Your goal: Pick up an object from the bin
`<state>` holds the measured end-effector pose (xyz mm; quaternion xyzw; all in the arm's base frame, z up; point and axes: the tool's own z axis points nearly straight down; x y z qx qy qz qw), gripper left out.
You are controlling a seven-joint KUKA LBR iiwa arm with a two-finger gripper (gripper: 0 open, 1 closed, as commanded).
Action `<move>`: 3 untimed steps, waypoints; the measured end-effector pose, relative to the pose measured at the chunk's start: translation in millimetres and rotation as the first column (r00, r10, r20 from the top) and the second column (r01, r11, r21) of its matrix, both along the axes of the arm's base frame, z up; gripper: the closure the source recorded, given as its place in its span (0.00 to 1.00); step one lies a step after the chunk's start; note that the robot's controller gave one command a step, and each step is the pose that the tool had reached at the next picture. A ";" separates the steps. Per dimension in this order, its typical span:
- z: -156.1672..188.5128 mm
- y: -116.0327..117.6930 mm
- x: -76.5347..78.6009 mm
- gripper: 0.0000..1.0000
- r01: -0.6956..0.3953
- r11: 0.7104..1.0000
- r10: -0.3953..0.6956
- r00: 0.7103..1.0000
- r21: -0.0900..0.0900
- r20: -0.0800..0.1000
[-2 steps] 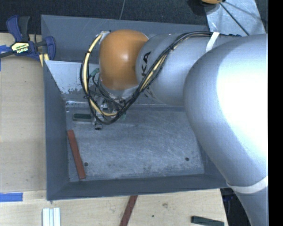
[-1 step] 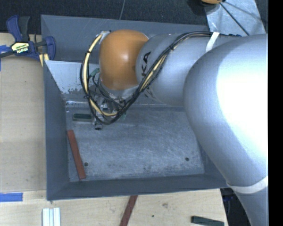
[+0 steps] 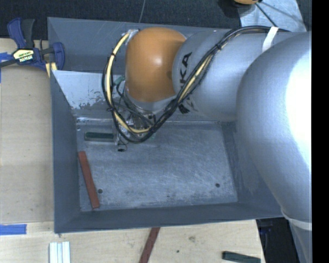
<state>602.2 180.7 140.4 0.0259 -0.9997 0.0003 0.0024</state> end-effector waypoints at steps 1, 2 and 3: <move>68.0 -16.3 4.0 1.00 -0.192 0.981 0.192 0.981 0.001 0.008; 23.7 -2.0 -23.2 0.00 0.029 1.000 -0.029 1.000 0.002 0.008; 19.6 -0.6 -25.7 0.00 0.030 1.000 -0.030 1.000 0.002 0.007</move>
Offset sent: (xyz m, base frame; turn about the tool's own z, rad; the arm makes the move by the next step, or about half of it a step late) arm -0.0262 -0.0006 0.0197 0.0306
